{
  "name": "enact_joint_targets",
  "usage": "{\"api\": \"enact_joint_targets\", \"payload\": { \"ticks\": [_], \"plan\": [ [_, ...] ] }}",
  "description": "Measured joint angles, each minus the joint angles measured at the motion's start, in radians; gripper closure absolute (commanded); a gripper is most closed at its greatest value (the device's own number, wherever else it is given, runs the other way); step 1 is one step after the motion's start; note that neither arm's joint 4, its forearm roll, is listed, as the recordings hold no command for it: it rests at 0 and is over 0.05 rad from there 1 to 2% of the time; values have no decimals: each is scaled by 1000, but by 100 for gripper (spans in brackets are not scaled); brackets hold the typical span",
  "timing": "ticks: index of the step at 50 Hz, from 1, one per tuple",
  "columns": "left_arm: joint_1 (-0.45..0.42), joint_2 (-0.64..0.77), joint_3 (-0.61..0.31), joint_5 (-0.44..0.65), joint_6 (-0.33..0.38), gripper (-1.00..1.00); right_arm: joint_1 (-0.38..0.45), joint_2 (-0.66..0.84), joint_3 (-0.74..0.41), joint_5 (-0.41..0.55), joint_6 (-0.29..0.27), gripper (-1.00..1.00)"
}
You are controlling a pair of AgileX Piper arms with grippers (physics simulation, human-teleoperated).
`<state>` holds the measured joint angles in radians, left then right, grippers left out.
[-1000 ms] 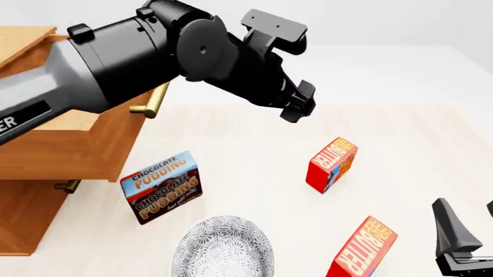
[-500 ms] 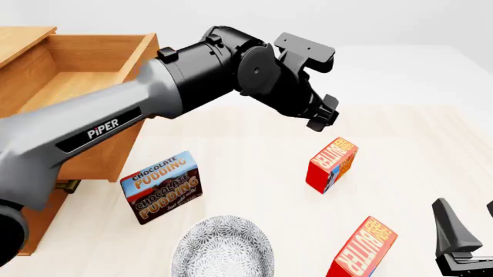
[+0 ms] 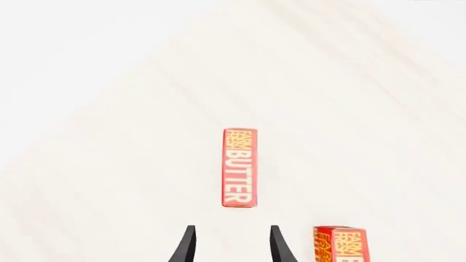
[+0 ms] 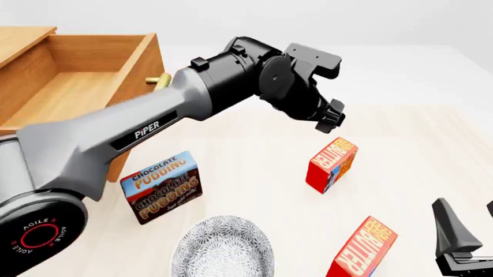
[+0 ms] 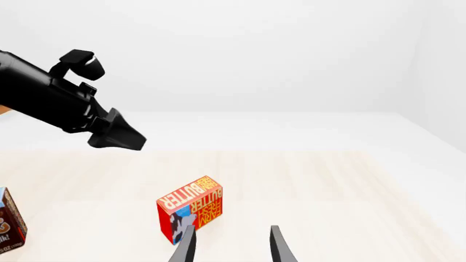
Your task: Put the butter at the front in the top drawer of the cabinet and close it.
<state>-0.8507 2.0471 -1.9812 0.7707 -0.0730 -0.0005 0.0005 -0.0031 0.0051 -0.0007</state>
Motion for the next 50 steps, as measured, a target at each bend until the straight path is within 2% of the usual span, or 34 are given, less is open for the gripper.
{"api": "enact_joint_targets", "payload": {
  "ticks": [20, 50],
  "plan": [
    [-4, 85, -51, -13, -34, -100, 0, 0, 0, 0, 0, -100],
    [-6, 222, -177, 10, -54, -100, 0, 0, 0, 0, 0, -100]
  ]
}}
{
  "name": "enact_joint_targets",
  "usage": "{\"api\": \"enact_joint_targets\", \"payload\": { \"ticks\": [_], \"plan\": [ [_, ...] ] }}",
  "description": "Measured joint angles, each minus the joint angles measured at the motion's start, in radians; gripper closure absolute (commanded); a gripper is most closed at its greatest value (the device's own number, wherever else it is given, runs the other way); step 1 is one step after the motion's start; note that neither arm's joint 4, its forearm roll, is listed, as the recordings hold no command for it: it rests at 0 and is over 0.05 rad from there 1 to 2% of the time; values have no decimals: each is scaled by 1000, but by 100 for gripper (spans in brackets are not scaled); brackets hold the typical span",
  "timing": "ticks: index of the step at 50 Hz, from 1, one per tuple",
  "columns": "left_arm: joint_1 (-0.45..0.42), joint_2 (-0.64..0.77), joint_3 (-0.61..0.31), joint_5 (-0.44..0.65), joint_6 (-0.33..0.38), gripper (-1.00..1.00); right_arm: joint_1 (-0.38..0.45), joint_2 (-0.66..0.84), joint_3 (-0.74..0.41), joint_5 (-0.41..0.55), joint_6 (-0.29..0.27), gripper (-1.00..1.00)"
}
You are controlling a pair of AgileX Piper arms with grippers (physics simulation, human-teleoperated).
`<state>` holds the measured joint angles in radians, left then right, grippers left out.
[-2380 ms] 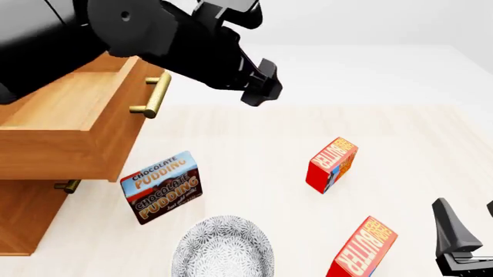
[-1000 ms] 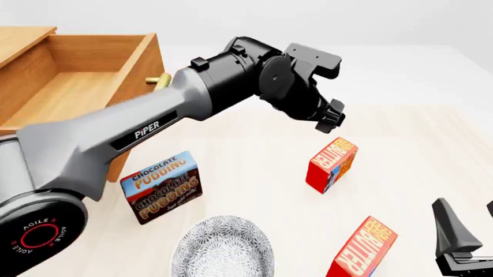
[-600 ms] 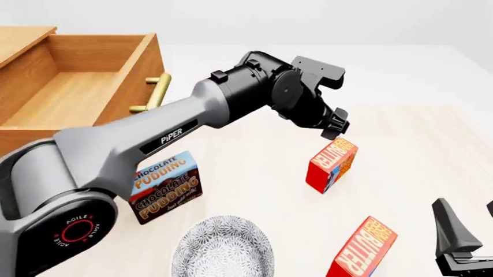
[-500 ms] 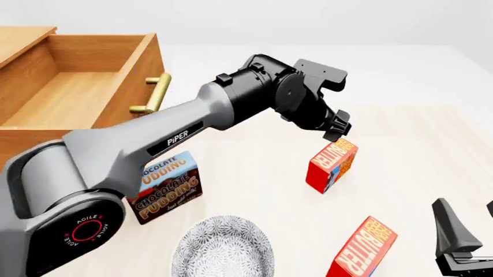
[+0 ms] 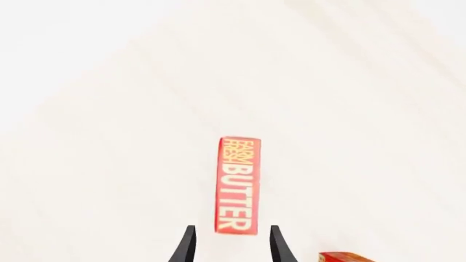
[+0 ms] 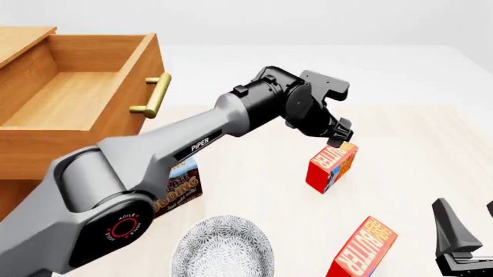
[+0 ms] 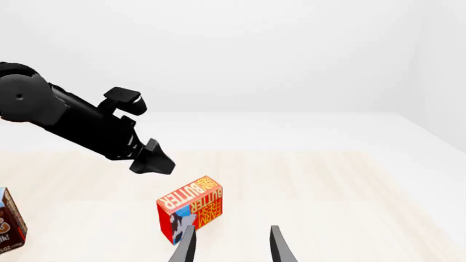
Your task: Put the butter at the front in the top drawer of the cabinet and close it.
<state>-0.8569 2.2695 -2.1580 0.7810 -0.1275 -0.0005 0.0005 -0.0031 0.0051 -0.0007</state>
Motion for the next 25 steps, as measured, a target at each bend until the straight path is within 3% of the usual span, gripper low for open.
{"api": "enact_joint_targets", "payload": {
  "ticks": [25],
  "plan": [
    [-15, 45, 19, -40, -31, -100, 0, 0, 0, 0, 0, -100]
  ]
}}
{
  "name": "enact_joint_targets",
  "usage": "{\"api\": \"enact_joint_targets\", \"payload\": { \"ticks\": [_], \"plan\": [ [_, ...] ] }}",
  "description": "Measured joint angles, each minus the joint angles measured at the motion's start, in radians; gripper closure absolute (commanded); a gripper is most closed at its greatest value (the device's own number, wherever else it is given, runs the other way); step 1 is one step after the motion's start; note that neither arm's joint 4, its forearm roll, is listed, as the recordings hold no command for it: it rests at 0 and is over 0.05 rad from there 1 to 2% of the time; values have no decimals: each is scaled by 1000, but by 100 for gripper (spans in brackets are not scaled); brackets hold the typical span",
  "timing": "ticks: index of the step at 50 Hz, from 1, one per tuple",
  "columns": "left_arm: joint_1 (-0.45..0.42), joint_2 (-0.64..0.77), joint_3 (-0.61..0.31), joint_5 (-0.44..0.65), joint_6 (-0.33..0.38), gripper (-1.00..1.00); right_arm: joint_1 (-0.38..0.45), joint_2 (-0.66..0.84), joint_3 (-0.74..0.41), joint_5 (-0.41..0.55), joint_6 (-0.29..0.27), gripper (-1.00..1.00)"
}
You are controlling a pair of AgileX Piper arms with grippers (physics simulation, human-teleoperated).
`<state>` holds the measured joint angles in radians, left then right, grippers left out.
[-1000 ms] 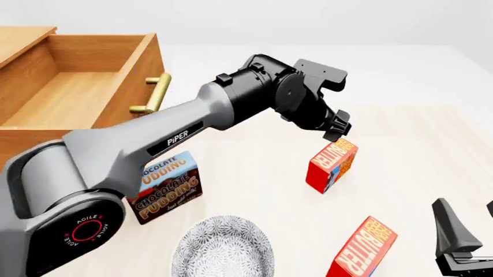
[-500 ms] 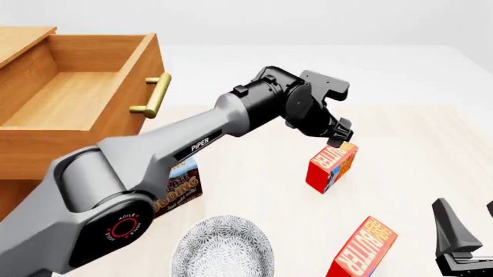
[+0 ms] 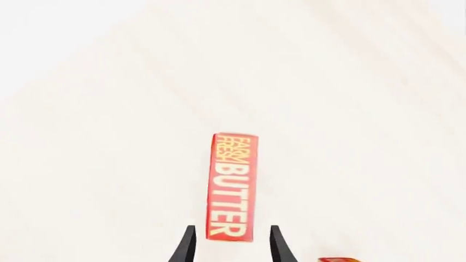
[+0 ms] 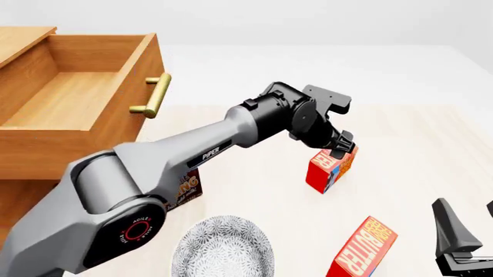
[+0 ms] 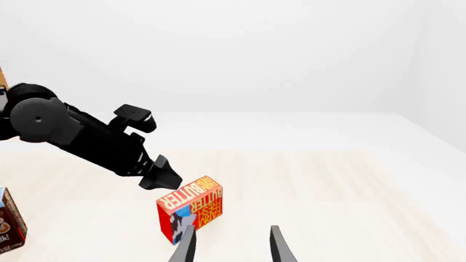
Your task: Put the butter at the front in the top drawer of the cabinet and close it.
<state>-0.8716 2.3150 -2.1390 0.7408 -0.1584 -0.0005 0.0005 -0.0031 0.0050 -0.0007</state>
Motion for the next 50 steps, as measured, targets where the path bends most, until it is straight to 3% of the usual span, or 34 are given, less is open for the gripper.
{"api": "enact_joint_targets", "payload": {
  "ticks": [50],
  "plan": [
    [-5, 77, 22, -69, -50, -100, 0, 0, 0, 0, 0, -100]
  ]
}}
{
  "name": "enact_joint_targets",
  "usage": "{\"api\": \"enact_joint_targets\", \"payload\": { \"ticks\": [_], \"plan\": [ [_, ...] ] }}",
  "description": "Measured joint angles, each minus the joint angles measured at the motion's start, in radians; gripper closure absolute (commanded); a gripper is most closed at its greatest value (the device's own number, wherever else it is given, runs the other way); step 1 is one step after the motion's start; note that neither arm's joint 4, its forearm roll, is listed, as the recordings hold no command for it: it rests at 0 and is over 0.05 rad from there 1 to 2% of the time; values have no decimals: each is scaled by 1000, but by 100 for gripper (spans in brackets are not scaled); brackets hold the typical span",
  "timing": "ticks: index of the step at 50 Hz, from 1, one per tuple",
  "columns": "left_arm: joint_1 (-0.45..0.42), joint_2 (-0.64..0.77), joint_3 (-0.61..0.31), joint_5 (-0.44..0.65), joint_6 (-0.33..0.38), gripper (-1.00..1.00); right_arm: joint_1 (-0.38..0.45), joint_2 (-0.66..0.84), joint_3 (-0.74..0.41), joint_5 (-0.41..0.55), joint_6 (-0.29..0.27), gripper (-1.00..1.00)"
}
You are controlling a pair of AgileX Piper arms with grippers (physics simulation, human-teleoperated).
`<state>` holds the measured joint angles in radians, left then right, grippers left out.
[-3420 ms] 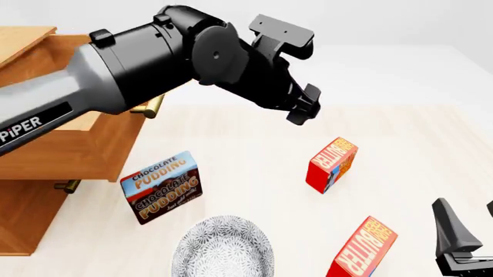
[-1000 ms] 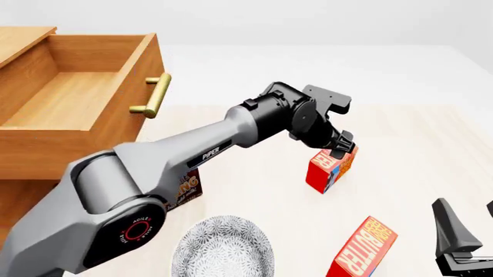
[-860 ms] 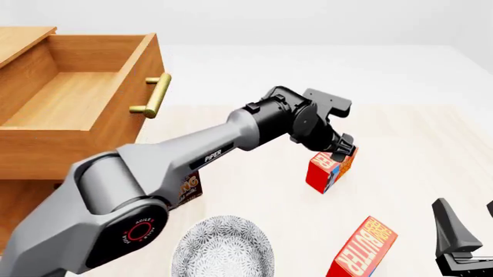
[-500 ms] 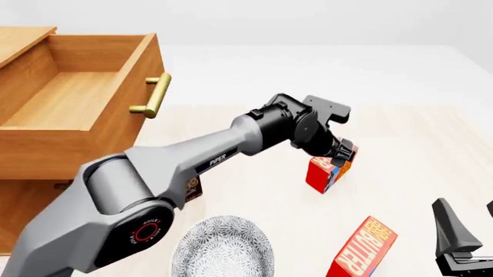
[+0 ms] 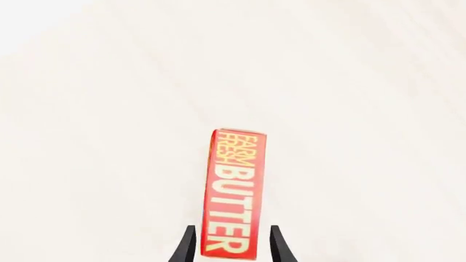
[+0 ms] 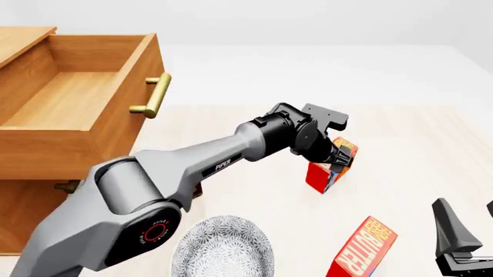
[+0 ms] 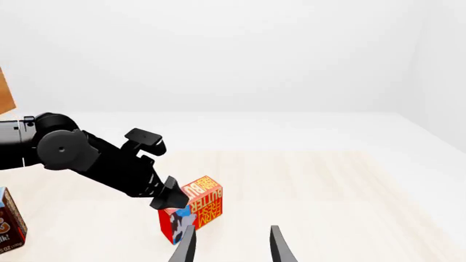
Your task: Put the butter at the front in the top drawer of the cabinet and close it.
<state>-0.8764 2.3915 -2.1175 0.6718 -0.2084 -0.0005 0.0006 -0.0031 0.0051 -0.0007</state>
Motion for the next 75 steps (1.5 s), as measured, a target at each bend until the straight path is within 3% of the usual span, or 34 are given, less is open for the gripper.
{"api": "enact_joint_targets", "payload": {
  "ticks": [30, 57, 58, 75],
  "plan": [
    [-3, 47, 30, -61, -36, -100, 0, 0, 0, 0, 0, -100],
    [-9, 114, -10, -86, -84, -100, 0, 0, 0, 0, 0, -100],
    [-9, 116, -12, -86, -84, 100, 0, 0, 0, 0, 0, -100],
    [-18, 96, -3, -67, -71, 100, 0, 0, 0, 0, 0, -100]
  ]
}}
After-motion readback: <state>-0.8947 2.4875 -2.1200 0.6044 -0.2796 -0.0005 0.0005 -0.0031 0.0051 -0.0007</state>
